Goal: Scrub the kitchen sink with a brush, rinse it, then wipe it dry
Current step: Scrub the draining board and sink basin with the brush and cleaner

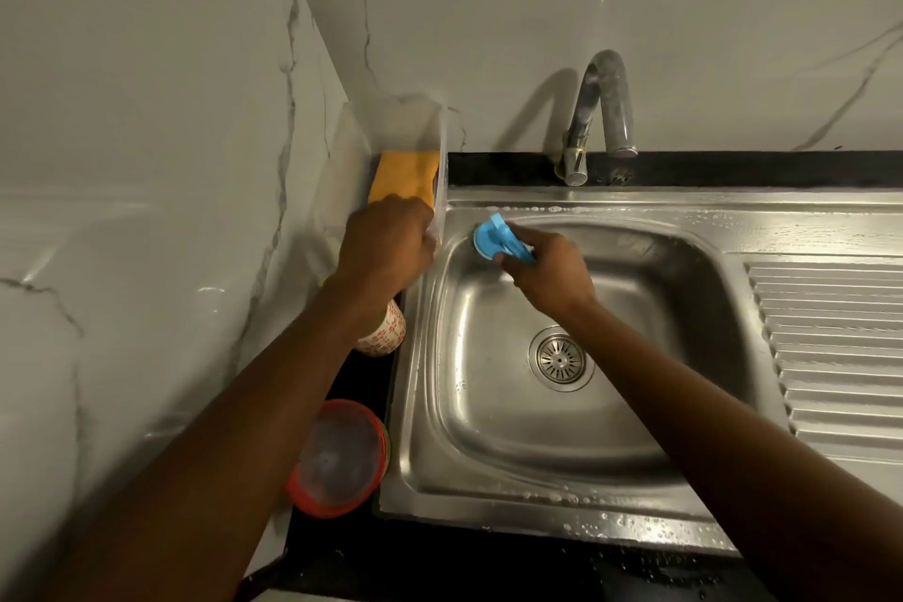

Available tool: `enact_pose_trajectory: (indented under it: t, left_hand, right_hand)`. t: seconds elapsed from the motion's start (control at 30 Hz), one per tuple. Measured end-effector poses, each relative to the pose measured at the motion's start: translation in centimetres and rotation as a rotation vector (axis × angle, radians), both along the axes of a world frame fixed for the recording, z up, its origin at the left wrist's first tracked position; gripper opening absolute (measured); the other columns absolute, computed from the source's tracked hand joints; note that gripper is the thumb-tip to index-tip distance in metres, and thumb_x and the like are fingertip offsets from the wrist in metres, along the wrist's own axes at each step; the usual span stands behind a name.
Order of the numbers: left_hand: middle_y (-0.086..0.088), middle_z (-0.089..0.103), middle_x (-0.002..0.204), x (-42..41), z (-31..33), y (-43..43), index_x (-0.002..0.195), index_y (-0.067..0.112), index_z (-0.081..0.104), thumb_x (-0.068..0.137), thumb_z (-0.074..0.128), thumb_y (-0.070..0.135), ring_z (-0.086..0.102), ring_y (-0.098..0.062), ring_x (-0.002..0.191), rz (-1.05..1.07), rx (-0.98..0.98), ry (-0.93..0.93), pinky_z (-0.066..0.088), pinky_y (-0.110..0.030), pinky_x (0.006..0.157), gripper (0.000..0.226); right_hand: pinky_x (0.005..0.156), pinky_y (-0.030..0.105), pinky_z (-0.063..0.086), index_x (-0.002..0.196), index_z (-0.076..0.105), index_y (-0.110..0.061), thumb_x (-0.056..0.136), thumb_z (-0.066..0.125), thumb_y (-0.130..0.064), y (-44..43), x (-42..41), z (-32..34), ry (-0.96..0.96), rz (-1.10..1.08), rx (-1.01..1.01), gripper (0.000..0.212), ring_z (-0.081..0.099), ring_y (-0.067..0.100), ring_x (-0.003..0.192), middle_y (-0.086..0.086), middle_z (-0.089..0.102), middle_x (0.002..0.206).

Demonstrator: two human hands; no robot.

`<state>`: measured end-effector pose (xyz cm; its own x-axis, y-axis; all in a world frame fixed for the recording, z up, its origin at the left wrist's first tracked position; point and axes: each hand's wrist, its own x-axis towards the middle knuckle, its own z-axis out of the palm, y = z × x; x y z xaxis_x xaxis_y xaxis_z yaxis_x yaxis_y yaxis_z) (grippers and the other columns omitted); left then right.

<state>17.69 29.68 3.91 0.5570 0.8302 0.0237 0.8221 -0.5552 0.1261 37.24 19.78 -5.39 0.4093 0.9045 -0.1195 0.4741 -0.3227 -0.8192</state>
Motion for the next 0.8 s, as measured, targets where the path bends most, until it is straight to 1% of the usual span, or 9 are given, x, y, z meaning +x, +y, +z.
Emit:
enact_pose_trajectory:
  t: [0.07,0.13,0.2,0.3,0.4,0.57,0.63,0.7,0.8]
  left_hand:
    - [0.001,0.054,0.080,0.0,2.2,0.1,0.105,0.015,0.072,0.096,0.066,0.034,0.053,-0.020,0.072,-0.007,0.035,-0.002,0.035,-0.030,0.067,0.021]
    - [0.002,0.048,0.077,0.0,4.3,0.3,0.102,0.015,0.072,0.095,0.068,0.035,0.047,-0.019,0.072,0.011,0.090,0.006,0.034,-0.031,0.068,0.021]
    - [-0.003,0.053,0.078,-0.3,6.0,0.4,0.101,0.014,0.072,0.094,0.070,0.037,0.049,-0.023,0.072,0.032,0.125,0.023,0.035,-0.033,0.067,0.025]
    - [-0.011,0.069,0.091,-0.6,7.3,0.8,0.105,0.015,0.075,0.093,0.073,0.040,0.057,-0.026,0.077,0.048,0.124,0.052,0.037,-0.033,0.067,0.028]
    - [-0.010,0.072,0.093,-0.7,7.4,1.0,0.106,0.016,0.076,0.092,0.075,0.039,0.054,-0.021,0.075,0.041,0.097,0.034,0.036,-0.030,0.064,0.027]
    - [-0.005,0.071,0.091,-0.7,6.8,1.2,0.102,0.020,0.075,0.093,0.073,0.040,0.058,-0.021,0.076,0.045,0.074,0.027,0.037,-0.031,0.064,0.022]
    - [-0.006,0.071,0.092,-0.7,6.7,1.3,0.104,0.019,0.074,0.094,0.072,0.041,0.060,-0.022,0.076,0.038,0.078,0.033,0.040,-0.031,0.064,0.025]
    - [-0.007,0.071,0.094,-0.5,6.6,1.3,0.109,0.017,0.074,0.095,0.071,0.041,0.056,-0.020,0.075,0.041,0.083,0.030,0.038,-0.031,0.064,0.028]
    - [-0.005,0.068,0.092,-0.5,6.5,1.4,0.111,0.018,0.074,0.095,0.071,0.040,0.051,-0.017,0.074,0.044,0.069,0.028,0.032,-0.028,0.059,0.027]
  right_hand:
    - [0.080,0.031,0.055,0.150,0.053,-0.037,0.099,0.066,-0.046,2.4,-0.1,-0.1,-0.187,0.021,0.016,0.053,0.071,0.020,0.109,-0.001,0.072,0.131]
    - [0.078,0.029,0.048,0.153,0.049,-0.038,0.102,0.062,-0.046,5.5,-0.3,0.3,-0.302,0.023,0.037,0.053,0.069,0.022,0.110,0.001,0.071,0.131]
    - [0.082,0.036,0.056,0.155,0.046,-0.037,0.103,0.059,-0.045,8.3,-1.1,0.4,-0.340,0.030,0.036,0.054,0.070,0.023,0.104,0.004,0.072,0.127]
    - [0.082,0.039,0.062,0.153,0.047,-0.035,0.103,0.059,-0.044,10.2,-3.8,-1.2,-0.258,0.055,0.024,0.052,0.068,0.015,0.093,0.002,0.072,0.119]
    - [0.079,0.035,0.063,0.152,0.047,-0.036,0.102,0.060,-0.043,8.4,-6.0,-2.6,-0.182,0.048,0.045,0.052,0.068,0.009,0.089,0.000,0.071,0.117]
    - [0.079,0.039,0.063,0.152,0.045,-0.041,0.100,0.061,-0.051,3.8,-5.7,-4.0,-0.287,0.237,0.018,0.055,0.070,0.015,0.091,-0.002,0.072,0.115]
    - [0.076,0.034,0.062,0.150,0.047,-0.041,0.101,0.060,-0.049,6.9,-4.8,-3.1,-0.300,0.149,0.019,0.052,0.068,0.012,0.088,-0.007,0.070,0.112]
    - [0.079,0.032,0.059,0.149,0.051,-0.036,0.101,0.062,-0.045,10.4,-3.8,-1.8,-0.297,0.062,-0.014,0.050,0.066,0.012,0.091,-0.002,0.071,0.116]
    - [0.076,0.030,0.059,0.150,0.050,-0.034,0.102,0.062,-0.041,9.9,-4.2,-1.6,-0.249,0.015,-0.035,0.050,0.067,0.010,0.089,0.000,0.072,0.117]
